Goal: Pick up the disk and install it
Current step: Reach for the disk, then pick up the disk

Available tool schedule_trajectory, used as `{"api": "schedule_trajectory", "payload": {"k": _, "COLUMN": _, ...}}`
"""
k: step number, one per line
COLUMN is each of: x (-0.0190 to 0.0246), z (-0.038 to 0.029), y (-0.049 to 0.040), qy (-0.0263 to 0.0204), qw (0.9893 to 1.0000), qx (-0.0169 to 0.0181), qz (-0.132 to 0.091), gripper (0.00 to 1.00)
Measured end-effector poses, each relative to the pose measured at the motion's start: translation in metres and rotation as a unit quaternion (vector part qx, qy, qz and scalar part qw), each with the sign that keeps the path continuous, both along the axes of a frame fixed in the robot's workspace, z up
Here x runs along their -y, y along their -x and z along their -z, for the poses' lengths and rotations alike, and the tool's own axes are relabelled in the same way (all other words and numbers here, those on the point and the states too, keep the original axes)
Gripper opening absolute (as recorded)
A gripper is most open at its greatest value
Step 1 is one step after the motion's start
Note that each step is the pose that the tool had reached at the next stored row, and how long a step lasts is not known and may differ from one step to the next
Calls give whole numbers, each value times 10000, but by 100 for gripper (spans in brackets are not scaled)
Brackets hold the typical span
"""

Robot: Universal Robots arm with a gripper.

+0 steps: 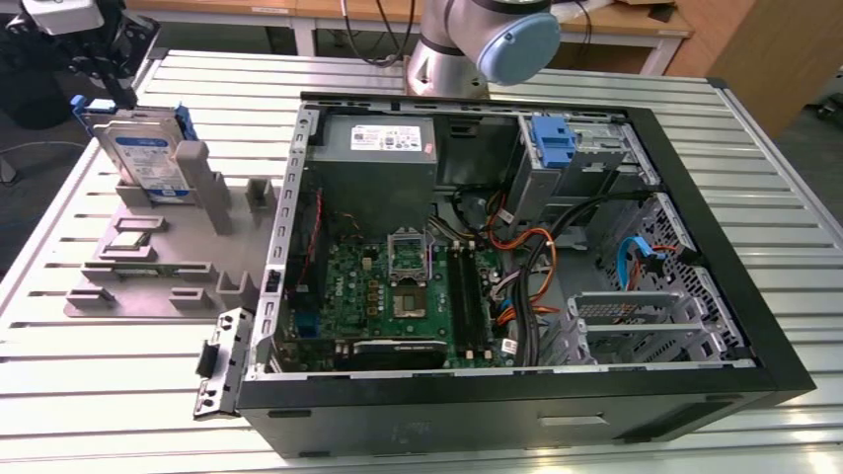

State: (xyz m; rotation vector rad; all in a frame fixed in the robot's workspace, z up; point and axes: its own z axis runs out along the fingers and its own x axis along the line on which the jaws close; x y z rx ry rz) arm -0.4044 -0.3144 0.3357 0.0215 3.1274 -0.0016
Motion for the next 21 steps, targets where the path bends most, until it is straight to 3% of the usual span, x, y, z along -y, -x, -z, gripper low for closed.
{"api": "schedule_trajectory", "payload": {"k": 3, "x": 44, "z": 0, "y": -20, "qy": 0, "qw": 10000, "qx": 0, "qz": 0, "gripper": 10}}
{"api": "schedule_trajectory", "payload": {"k": 7, "x": 48, "z": -34, "y": -21, "qy": -9, "qw": 10000, "qx": -5, "qz": 0, "gripper": 10}}
{"api": "schedule_trajectory", "payload": {"k": 21, "x": 48, "z": -36, "y": -21, "qy": -12, "qw": 10000, "qx": -9, "qz": 0, "gripper": 10}}
